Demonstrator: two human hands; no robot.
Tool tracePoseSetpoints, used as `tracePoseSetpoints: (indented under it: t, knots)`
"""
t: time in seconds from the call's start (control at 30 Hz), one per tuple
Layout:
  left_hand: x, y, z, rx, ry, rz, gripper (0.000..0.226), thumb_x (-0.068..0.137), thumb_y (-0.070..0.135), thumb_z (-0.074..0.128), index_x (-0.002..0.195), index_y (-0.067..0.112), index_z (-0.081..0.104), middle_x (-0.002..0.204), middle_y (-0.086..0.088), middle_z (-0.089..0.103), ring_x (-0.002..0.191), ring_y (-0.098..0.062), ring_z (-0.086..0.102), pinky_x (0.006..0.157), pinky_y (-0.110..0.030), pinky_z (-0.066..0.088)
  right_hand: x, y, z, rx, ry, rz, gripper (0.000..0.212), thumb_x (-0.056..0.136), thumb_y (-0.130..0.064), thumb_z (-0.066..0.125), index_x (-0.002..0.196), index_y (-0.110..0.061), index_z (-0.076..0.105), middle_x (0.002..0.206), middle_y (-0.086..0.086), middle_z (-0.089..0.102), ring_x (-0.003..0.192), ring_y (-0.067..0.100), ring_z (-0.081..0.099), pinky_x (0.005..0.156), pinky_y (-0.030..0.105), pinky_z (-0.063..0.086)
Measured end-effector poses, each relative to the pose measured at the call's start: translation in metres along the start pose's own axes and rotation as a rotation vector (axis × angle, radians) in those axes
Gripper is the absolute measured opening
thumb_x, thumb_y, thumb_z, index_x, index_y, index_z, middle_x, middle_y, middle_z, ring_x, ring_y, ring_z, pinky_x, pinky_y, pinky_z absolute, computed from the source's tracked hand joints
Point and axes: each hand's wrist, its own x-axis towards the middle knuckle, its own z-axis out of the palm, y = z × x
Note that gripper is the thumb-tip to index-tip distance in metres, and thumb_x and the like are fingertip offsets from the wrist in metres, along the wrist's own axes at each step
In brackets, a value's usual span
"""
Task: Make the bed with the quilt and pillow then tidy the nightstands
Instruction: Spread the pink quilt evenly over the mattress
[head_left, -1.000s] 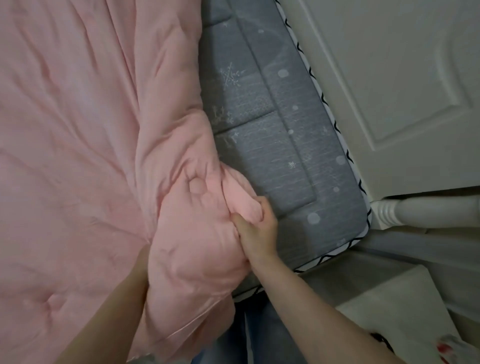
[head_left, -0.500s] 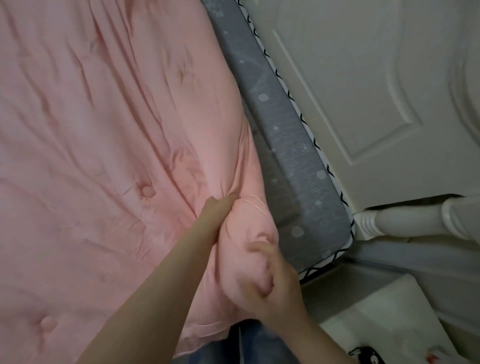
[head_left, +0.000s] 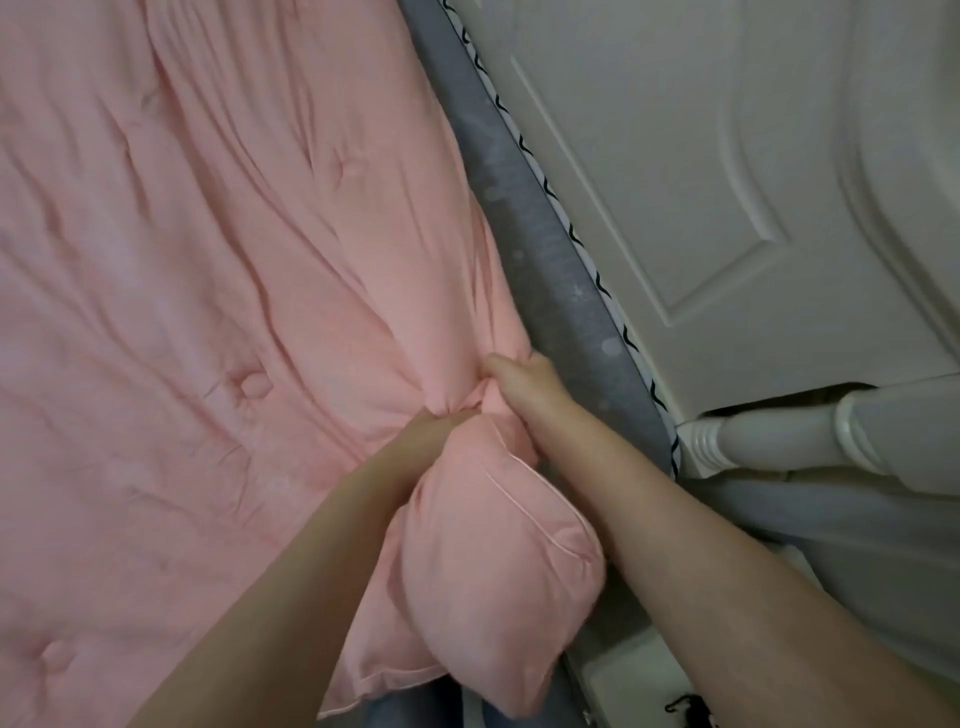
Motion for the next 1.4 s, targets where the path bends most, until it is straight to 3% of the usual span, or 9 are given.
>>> tracePoseSetpoints:
  t: [0.23,0.4,0.63,0.73,0.83,1.0,1.13,1.27,1.4]
  knots:
    - [-0.021,0.057,0.126,0.211,-0.296,0.152,0.04,0.089,0.037,0.063,0.125,0.024,0.055,0.12,0.006,0.063,0.106,-0.009,0.058,0.086,-0.018,0.044,0.01,0.015,-0.151,-0.349,0.514,-0.474,0.038,0.083,-0.035,0.052,0.096,-0.002,0.067,0.088,0.015,0.07,0.083,0.02,0.063,0.067,0.025,0.042]
    - [0.011,0.033,0.19,0.28,-0.577,0.009,0.072,0.095,0.059,0.039,0.153,0.02,0.021,0.153,0.006,0.03,0.14,-0.018,0.031,0.112,-0.03,0.023,0.069,0.036,-0.203,-0.938,0.534,-0.499,0.053,0.085,-0.015,0.059,0.134,-0.003,0.042,0.118,0.028,0.055,0.108,0.043,0.053,0.089,0.042,0.043]
    - [0.026,-0.069,0.166,0.353,-0.011,0.152,0.038,0.088,0.028,0.063,0.125,0.024,0.057,0.127,0.002,0.058,0.117,-0.019,0.055,0.103,-0.032,0.041,0.081,0.124,-0.191,-0.888,0.353,-0.384,0.074,0.082,-0.003,0.058,0.148,-0.019,0.03,0.139,0.013,0.044,0.128,0.031,0.043,0.105,0.04,0.039]
    - [0.022,-0.1,0.146,0.774,0.299,0.152,0.062,0.067,0.044,0.076,0.123,0.037,0.048,0.141,0.002,0.042,0.13,-0.021,0.04,0.109,-0.035,0.033,0.075,0.165,-0.182,-1.043,0.317,-0.38,0.082,0.078,-0.003,0.063,0.15,-0.022,0.027,0.154,0.011,0.029,0.144,0.034,0.024,0.116,0.044,0.029]
    - [0.028,-0.12,0.138,1.243,0.163,0.126,0.083,0.051,0.065,0.073,0.124,0.048,0.035,0.155,0.001,0.015,0.147,-0.024,0.007,0.115,-0.051,-0.005,0.08,0.179,-0.176,-1.298,0.293,-0.354,0.096,0.079,-0.017,0.067,0.156,-0.024,0.01,0.163,0.012,0.004,0.151,0.033,-0.003,0.123,0.045,0.009]
    - [0.069,-0.132,0.125,1.591,0.071,0.54,0.026,0.06,0.04,0.076,0.078,0.024,0.067,0.092,-0.006,0.06,0.089,-0.031,0.053,0.086,-0.054,0.04,0.108,0.178,-0.186,-1.53,0.342,-0.354,0.098,0.079,-0.03,0.071,0.154,-0.04,0.008,0.134,0.012,0.047,0.114,0.033,0.048,0.092,0.041,0.042]
    - [0.081,-0.123,0.123,1.458,-0.31,0.518,0.046,0.077,0.04,0.026,0.086,0.021,0.066,0.093,-0.001,0.069,0.087,-0.027,0.062,0.079,-0.036,0.043,0.126,0.168,-0.188,-1.397,0.254,-0.273,0.066,0.092,-0.024,0.05,0.151,-0.039,0.025,0.109,0.011,0.054,0.098,0.032,0.055,0.074,0.037,0.043]
    - [0.051,-0.11,0.113,0.935,-0.702,0.483,0.05,0.089,0.046,0.029,0.09,0.009,0.063,0.093,-0.002,0.065,0.086,-0.016,0.059,0.081,-0.032,0.046,0.103,0.15,-0.204,-1.234,0.379,-0.177,0.026,0.09,-0.032,0.049,0.103,-0.02,0.068,0.104,0.009,0.061,0.092,0.031,0.061,0.071,0.034,0.046]
    - [0.037,-0.117,0.117,0.913,-0.728,0.487,0.03,0.096,0.028,0.04,0.084,0.008,0.059,0.088,0.001,0.061,0.081,-0.011,0.052,0.077,-0.023,0.037,0.083,0.166,-0.194,-1.303,0.263,-0.013,0.058,0.087,-0.032,0.048,0.144,-0.025,0.04,0.132,0.014,0.044,0.123,0.034,0.045,0.093,0.043,0.046]
